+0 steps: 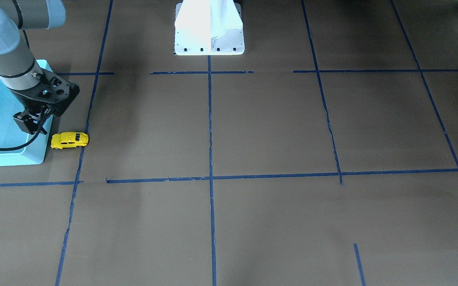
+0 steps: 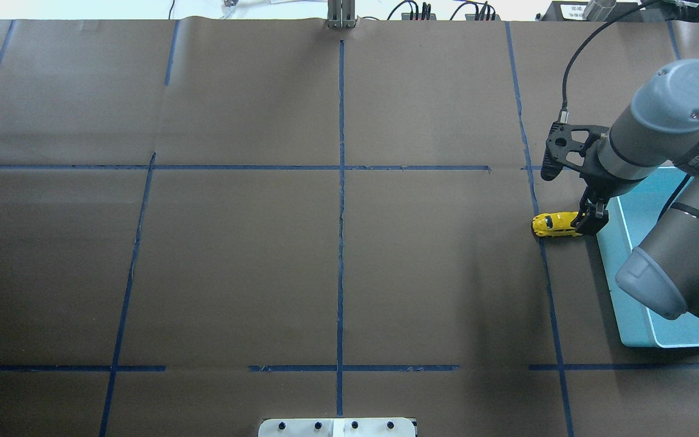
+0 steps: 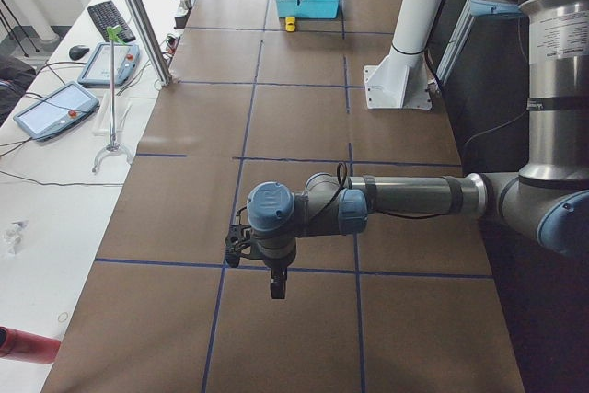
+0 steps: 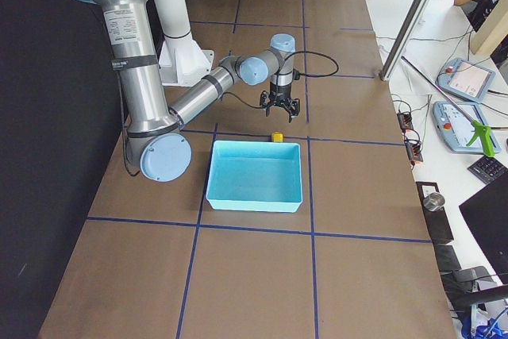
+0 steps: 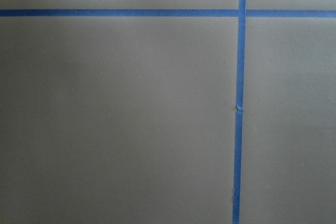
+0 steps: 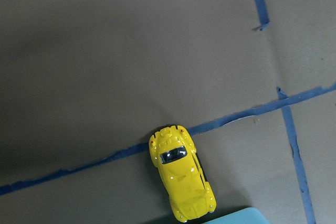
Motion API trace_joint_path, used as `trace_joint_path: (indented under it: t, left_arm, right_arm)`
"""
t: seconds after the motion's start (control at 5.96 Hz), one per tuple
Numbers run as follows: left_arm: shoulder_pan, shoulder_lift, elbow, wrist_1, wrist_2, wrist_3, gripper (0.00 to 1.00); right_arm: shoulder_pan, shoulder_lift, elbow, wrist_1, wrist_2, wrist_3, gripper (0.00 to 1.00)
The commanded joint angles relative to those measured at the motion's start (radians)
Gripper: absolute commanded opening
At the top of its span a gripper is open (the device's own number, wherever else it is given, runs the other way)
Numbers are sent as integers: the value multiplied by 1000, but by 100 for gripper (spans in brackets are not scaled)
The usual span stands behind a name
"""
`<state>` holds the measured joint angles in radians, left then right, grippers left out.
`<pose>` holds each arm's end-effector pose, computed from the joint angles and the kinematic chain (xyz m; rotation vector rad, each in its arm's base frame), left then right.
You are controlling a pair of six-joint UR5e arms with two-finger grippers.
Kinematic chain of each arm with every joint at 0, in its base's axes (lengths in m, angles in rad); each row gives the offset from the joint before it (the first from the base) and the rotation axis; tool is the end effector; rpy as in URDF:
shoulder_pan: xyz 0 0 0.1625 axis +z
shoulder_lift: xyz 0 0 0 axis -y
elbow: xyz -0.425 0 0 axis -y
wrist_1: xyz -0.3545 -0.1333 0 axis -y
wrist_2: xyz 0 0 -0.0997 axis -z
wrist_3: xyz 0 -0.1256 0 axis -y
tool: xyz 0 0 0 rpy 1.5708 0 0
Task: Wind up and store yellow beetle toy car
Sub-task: 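Move the right gripper down over the yellow car beside the bin, then close the right gripper around the yellow car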
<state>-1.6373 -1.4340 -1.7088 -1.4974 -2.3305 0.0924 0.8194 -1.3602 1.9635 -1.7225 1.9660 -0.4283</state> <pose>-0.0726 -0.3854 0.6811 -0.0082 0.7624 -0.0028 -0.2936 -0.4387 0.4378 0.4032 -0.4862 -1.2323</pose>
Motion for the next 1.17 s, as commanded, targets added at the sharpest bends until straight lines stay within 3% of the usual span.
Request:
trace_joint_path:
  t: [0.0,0.17,0.34,1.01]
  left_arm:
    - [0,6,-28,3,0,-2,100]
    - [0,10,-46,3,0,-2,100]
    - [0,12,-48,-4,2,12,100]
    - [0,12,-54,-26,8,13,100]
  right_arm:
    - [-48,-14,-78,79,-30,-133,100]
    - [-48,-20,-175,196,-27,-165,100]
    - [-48,-22,-201,264,-22,-155,100]
    - [-48,-28,-218,274,-9,-179,100]
